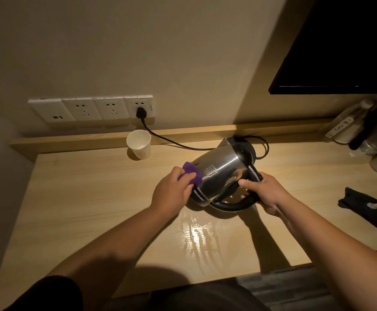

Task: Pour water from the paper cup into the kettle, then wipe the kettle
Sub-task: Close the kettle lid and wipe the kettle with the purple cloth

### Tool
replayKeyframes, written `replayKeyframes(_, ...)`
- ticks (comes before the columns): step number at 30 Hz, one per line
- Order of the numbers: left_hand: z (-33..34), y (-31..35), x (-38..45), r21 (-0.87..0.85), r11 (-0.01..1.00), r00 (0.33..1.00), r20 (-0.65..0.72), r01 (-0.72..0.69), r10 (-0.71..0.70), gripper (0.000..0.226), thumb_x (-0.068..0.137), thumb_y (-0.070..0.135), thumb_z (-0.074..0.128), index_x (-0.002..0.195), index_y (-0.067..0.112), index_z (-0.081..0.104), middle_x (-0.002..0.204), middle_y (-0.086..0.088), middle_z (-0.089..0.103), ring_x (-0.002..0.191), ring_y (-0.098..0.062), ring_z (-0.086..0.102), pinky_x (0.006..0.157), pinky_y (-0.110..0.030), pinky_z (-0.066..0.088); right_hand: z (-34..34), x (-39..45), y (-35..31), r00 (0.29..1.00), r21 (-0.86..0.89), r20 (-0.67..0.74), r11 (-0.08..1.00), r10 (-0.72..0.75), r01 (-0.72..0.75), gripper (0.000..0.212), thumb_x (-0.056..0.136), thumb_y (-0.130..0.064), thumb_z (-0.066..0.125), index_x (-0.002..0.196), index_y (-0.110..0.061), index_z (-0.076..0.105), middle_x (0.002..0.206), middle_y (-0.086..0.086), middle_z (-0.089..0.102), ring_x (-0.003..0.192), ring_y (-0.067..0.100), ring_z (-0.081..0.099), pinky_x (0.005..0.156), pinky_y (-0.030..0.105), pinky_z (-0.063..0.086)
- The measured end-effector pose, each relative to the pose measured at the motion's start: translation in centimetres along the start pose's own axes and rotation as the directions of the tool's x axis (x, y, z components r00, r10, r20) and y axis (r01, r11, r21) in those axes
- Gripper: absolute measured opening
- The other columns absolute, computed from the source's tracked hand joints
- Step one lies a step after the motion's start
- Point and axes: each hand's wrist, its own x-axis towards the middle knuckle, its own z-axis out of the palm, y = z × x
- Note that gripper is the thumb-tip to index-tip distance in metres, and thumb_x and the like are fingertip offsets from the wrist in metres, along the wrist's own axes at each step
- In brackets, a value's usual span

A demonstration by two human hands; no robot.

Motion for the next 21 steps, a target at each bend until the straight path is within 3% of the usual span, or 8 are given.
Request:
replayKeyframes(6,1.5,1.0,-1.7,0.134,0.979,0.988,0.046,-0.153,0.148,0.048,0.078,0.026,0.074,0.120,0.027,0.051,0.107,-0.002,0.055,0.082,-0.017,0.056,0.064,-0.026,0.049,0.2,-0.3,0.2,1.000,0.062,-0.020,0.998,0.012,-0.011,0.023,0.087,-0.015,0.073,0.108,-0.011,0.064,0.101,0.023,0.069,0.088,0.037,0.067,0.090,0.052,0.056)
replayKeyframes(10,3.6,3.1,-2.7,0.202,0.950,0.961,0.191,-0.236,0.198,0.043,0.078,0.028,0.072,0.113,0.028,0.048,0.104,0.000,0.053,0.083,-0.015,0.053,0.066,-0.028,0.050,0.9,-0.3,0.2,0.999,0.087,-0.053,0.996,-0.004,0.009,0.024,0.087,-0.016,0.072,0.109,-0.011,0.064,0.099,0.018,0.068,0.092,0.034,0.066,0.093,0.051,0.054)
replayKeyframes(17,2.7,3.9,-3.2,0.020,0.999,0.983,0.179,-0.038,0.034,0.030,0.094,0.037,0.052,0.124,0.035,0.050,0.112,0.009,0.048,0.085,-0.007,0.052,0.073,-0.024,0.051,1.0,-0.5,0.7,0.997,0.081,-0.067,0.995,-0.047,0.052,0.022,0.089,-0.018,0.071,0.109,-0.012,0.064,0.100,0.016,0.069,0.093,0.032,0.066,0.093,0.048,0.055)
replayKeyframes(19,1.5,3.3,-3.1,-0.123,0.987,0.987,0.141,0.098,-0.081,0.030,0.095,0.040,0.049,0.125,0.038,0.050,0.110,0.015,0.044,0.085,-0.001,0.051,0.073,-0.017,0.047,0.6,-0.6,0.9,0.997,0.061,-0.052,0.996,-0.057,0.060,0.024,0.089,-0.017,0.071,0.111,-0.013,0.064,0.102,0.016,0.069,0.095,0.033,0.066,0.094,0.049,0.054)
replayKeyframes(21,0.1,2.0,-2.4,-0.291,0.912,0.957,0.090,0.289,-0.275,0.031,0.095,0.040,0.048,0.126,0.038,0.051,0.110,0.016,0.046,0.088,0.002,0.051,0.072,-0.015,0.044,0.1,-0.6,1.2,0.998,0.046,-0.019,0.997,-0.054,0.054,0.027,0.088,-0.017,0.072,0.113,-0.014,0.063,0.106,0.017,0.068,0.097,0.034,0.066,0.094,0.050,0.054)
